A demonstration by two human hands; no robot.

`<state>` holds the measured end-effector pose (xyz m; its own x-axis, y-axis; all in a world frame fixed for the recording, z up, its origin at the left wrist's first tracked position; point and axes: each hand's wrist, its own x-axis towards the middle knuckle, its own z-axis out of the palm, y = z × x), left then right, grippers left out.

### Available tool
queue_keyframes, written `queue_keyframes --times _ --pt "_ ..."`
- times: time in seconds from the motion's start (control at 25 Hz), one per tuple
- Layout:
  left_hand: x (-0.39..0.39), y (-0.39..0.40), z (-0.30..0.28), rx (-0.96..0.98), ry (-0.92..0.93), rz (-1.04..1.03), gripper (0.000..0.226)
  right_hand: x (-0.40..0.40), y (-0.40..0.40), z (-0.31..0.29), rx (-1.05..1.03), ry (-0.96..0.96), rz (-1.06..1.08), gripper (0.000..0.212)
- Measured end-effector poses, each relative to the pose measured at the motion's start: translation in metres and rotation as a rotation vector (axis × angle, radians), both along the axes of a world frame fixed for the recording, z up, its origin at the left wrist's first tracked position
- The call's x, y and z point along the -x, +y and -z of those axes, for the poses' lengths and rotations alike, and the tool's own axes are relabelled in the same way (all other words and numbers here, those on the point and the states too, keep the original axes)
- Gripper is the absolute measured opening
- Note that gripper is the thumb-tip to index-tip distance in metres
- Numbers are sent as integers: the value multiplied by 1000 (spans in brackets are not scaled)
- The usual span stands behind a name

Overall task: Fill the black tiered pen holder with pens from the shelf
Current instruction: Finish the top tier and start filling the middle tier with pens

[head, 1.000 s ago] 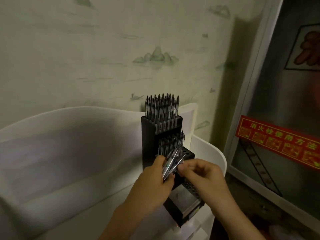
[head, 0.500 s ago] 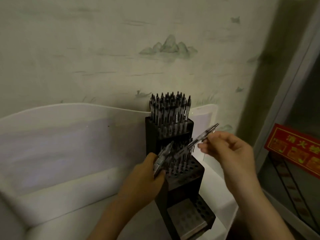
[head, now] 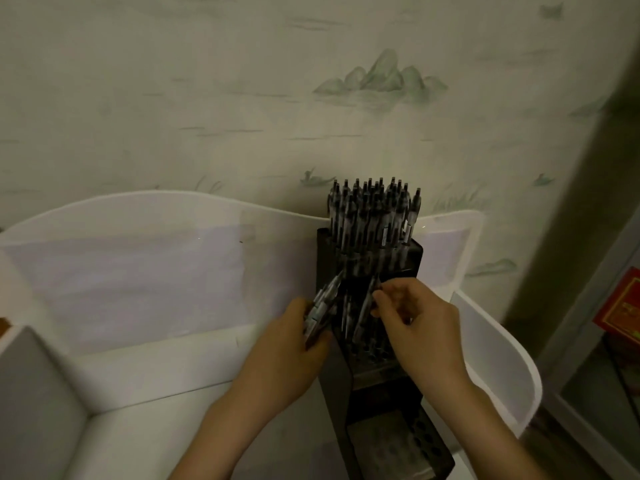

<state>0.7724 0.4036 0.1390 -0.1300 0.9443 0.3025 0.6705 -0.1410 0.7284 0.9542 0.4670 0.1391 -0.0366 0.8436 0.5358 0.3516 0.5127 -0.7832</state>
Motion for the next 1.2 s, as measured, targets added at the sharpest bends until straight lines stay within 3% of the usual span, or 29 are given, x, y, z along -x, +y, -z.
queue_keyframes --times 0.32,0.52,0.72,0.92,1.2 --pt "2 4 5 2 2 -17 15 2 5 4 -8 -134 -35 11" --pt "-2 7 6 -6 -7 -5 14 0 5 16 147 -315 -65 4" --pt "-9 6 7 12 -6 14 12 -5 -3 15 149 -273 -46 15" --pt "-14 5 7 10 -11 25 12 -7 -17 -7 62 -38 -91 9" --pt "-24 3 6 40 -34 74 14 -1 -19 -11 335 48 -278 6"
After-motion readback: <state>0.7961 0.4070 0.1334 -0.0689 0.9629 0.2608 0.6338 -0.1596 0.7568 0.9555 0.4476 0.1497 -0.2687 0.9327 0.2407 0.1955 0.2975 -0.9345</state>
